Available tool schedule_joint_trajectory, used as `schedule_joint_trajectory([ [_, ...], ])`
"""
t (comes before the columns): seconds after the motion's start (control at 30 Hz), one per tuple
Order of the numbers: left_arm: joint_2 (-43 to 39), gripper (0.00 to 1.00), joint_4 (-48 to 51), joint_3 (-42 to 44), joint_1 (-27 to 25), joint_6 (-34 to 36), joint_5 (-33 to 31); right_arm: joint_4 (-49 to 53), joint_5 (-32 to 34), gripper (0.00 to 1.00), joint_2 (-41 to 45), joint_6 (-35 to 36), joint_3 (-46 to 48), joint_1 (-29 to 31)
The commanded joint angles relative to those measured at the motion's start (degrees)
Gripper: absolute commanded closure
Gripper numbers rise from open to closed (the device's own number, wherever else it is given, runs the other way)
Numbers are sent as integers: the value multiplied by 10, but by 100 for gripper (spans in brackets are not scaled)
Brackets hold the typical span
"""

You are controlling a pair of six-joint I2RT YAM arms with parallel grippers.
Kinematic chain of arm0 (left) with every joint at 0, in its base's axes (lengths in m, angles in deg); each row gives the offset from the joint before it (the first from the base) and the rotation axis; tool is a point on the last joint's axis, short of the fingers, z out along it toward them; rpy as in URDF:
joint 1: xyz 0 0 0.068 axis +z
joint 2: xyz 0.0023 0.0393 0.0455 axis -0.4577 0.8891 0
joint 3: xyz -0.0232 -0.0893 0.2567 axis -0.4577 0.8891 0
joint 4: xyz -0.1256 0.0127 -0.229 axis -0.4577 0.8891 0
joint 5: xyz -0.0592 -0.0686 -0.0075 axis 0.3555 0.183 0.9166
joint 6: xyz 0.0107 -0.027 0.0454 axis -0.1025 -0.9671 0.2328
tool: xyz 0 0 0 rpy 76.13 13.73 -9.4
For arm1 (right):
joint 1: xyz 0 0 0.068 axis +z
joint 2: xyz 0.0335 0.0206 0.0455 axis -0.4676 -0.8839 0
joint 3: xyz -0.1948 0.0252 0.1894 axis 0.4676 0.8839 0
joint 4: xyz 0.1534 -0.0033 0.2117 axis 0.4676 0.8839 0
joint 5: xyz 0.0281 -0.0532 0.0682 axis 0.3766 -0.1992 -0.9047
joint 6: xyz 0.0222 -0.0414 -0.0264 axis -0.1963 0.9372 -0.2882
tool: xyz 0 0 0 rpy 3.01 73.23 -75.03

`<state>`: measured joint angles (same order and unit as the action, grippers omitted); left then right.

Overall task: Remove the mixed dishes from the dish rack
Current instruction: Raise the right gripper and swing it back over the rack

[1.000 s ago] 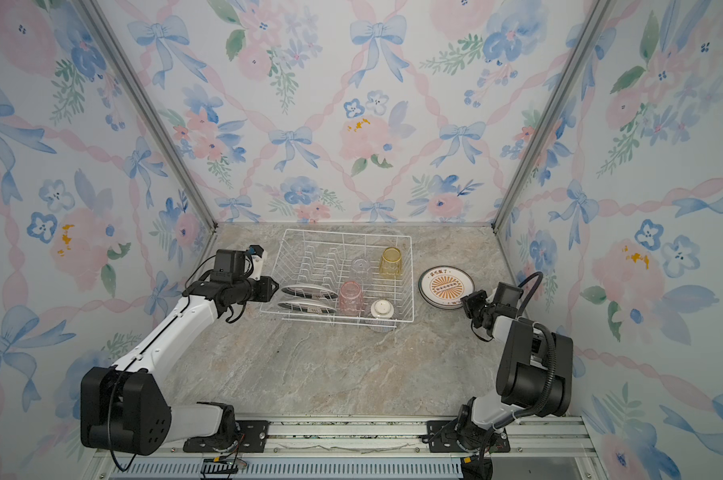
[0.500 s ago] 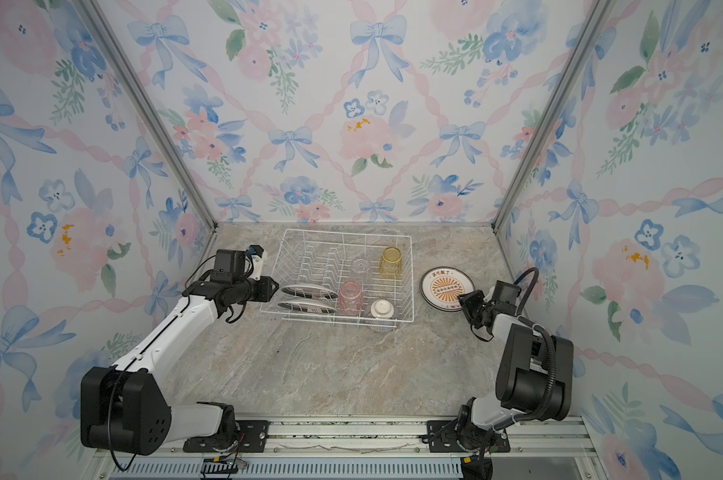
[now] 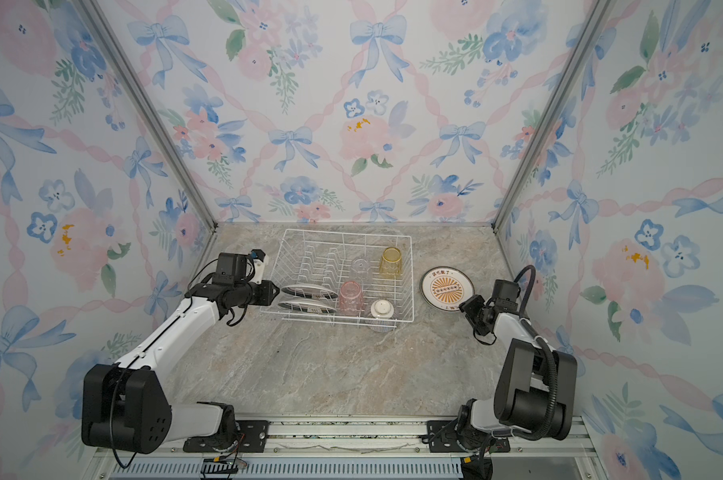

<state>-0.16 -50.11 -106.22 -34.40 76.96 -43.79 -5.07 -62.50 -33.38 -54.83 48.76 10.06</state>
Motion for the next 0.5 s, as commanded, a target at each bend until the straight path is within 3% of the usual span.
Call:
schedule_joint_trajectory([
  [0.0,7,76,-8,11,-3,0,20,72,71,39,78,59,-31,9],
  [0.13,7,79,-8,15,-3,-4,15,131,106,36,137,101,-74,21],
  [0.3,-18,79,-8,15,-4,-16,-25,165,100,35,168,112,-112,41],
  [0.47,-61,76,-10,3,-3,-20,-64,179,127,34,179,122,-140,104],
])
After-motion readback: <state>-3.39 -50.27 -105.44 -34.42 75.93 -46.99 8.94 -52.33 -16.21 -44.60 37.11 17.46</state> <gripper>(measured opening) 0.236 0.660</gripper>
